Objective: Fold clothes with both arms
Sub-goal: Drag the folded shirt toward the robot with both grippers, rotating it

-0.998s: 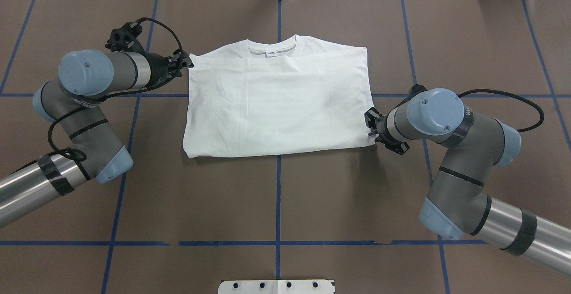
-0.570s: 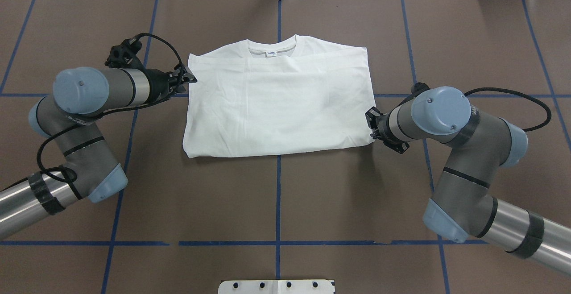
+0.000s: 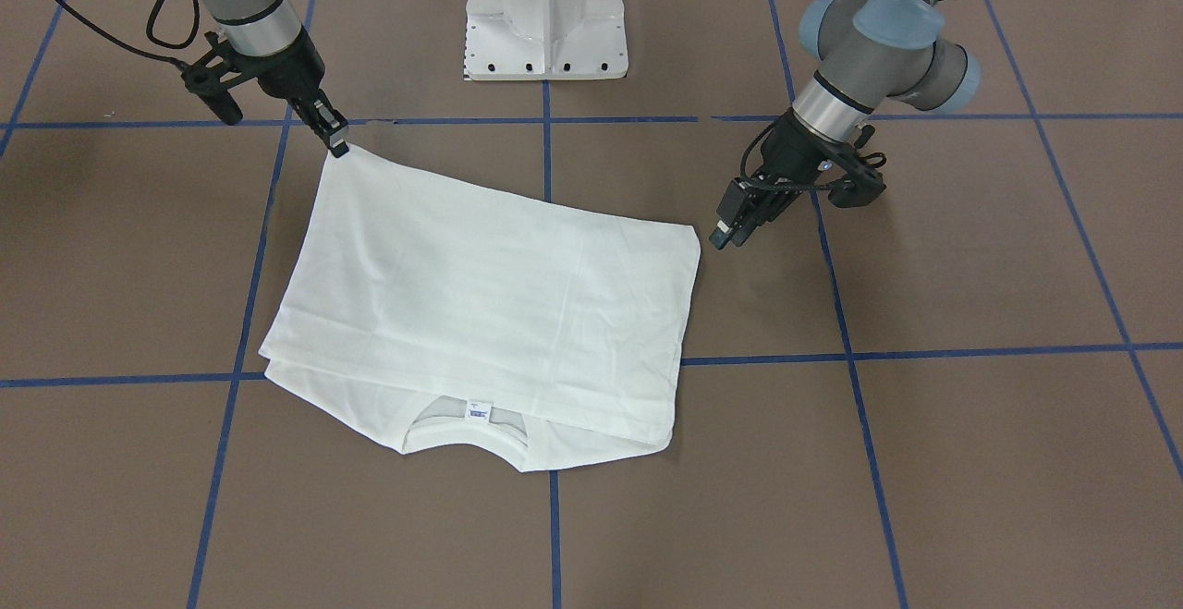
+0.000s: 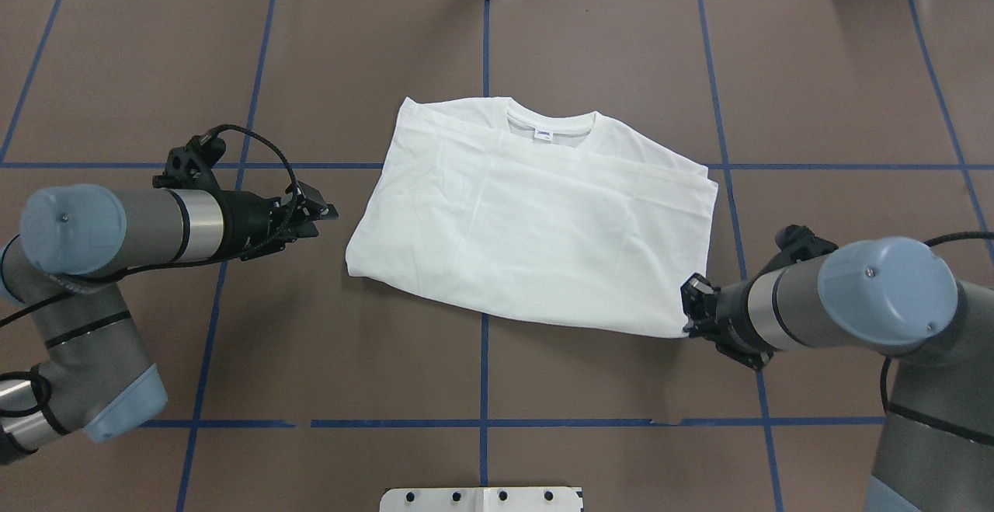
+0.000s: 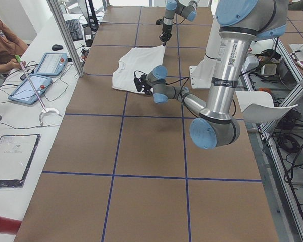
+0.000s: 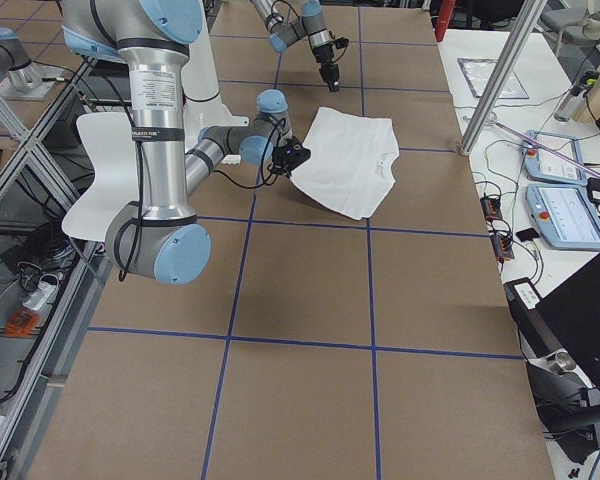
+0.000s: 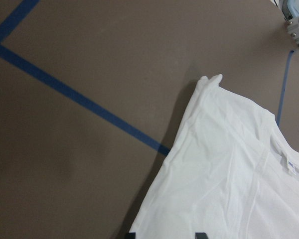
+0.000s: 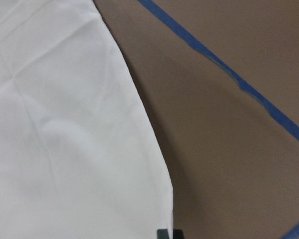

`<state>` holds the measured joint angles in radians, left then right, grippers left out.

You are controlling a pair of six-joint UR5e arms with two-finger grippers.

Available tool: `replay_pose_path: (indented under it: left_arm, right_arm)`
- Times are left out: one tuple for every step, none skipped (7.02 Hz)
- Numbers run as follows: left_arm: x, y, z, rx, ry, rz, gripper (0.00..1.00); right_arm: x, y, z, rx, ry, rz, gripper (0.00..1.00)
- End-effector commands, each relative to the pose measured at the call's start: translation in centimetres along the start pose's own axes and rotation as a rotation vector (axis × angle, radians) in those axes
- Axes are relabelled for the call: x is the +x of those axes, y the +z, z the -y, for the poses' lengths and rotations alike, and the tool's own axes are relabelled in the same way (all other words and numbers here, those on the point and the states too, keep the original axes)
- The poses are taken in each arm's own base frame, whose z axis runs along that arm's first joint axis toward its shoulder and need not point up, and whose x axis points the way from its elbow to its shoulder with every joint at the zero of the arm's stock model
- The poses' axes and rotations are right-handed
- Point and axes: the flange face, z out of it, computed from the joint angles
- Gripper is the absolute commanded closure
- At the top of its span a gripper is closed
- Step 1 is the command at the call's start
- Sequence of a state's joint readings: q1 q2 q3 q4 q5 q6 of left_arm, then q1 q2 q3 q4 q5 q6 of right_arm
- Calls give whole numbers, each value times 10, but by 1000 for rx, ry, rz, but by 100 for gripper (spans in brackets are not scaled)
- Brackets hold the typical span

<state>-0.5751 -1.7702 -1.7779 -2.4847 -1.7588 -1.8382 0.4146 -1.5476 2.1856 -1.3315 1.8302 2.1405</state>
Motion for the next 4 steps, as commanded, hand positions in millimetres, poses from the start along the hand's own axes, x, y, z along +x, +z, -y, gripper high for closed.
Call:
replay_pose_path:
  left_arm:
    - [-1,-18,-38,-69,-46,-15,50]
    - [-1,-15,-56,-107,-70,-9,50]
    - [-7,-7,-82,-151,-106,17,50]
    - [-3,3,-100,-168,-134,53,48]
  right_arm:
    - [66,9,-56,-91,-48,-176,100]
    - [81,13,-82,-125,-43,-214,100]
    - [92,7,-104,-163,-46,-235,100]
    - [102,7,-120,-187,-52,-258,100]
